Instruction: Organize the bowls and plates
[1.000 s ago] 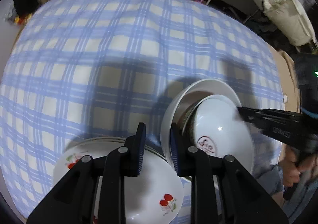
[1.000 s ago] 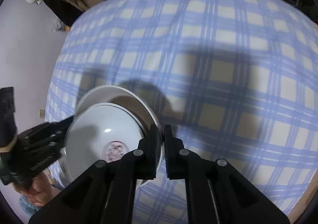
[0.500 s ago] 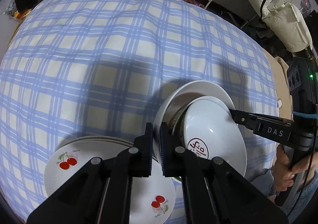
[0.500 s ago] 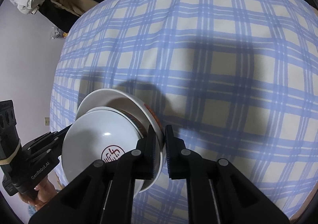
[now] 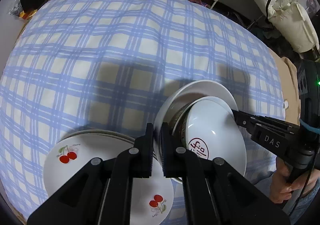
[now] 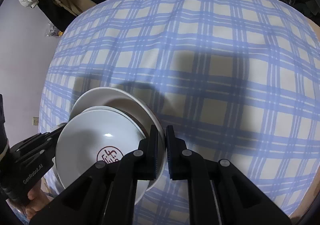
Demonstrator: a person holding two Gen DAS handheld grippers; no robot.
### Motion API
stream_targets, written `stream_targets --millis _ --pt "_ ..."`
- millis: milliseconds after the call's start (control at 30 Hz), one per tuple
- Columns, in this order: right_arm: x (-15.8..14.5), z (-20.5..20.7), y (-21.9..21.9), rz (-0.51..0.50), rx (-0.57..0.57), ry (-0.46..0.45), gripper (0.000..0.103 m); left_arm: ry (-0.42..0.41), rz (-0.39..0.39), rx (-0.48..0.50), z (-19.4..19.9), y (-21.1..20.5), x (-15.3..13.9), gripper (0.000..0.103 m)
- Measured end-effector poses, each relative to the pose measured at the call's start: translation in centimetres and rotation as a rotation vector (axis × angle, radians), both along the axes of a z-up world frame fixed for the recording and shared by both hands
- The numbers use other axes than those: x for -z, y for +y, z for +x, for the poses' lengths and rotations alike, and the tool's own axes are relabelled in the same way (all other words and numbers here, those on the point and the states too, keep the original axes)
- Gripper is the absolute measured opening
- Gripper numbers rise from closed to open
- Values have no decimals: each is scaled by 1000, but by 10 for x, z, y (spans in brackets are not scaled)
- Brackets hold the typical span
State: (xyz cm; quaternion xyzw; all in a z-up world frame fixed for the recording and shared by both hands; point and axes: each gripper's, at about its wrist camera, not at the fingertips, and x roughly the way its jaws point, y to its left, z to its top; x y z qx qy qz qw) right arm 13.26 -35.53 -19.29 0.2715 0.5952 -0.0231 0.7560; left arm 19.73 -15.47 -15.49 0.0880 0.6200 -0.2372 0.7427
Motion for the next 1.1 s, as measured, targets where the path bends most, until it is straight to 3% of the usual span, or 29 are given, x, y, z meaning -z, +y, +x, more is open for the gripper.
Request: stream_targets --millis 167,300,467,600,767,1100 --pt "-2 -3 0 2 13 -15 13 5 -73 -74 3 9 -2 4" --pt "-8 -2 2 -5 49 11 12 -6 -62 -61 8 0 -12 5" --pt "-6 -8 -12 95 152 32 12 -55 -47 -33 17 -13 -31 7" --pt "-16 -9 -13 105 162 26 12 -47 -53 -37 24 -12 -41 8" --pt "-21 3 -7 43 133 38 12 -23 21 -46 24 -9 -21 6" --pt "-11 4 -5 39 87 2 11 -10 -4 -40 26 0 -10 8"
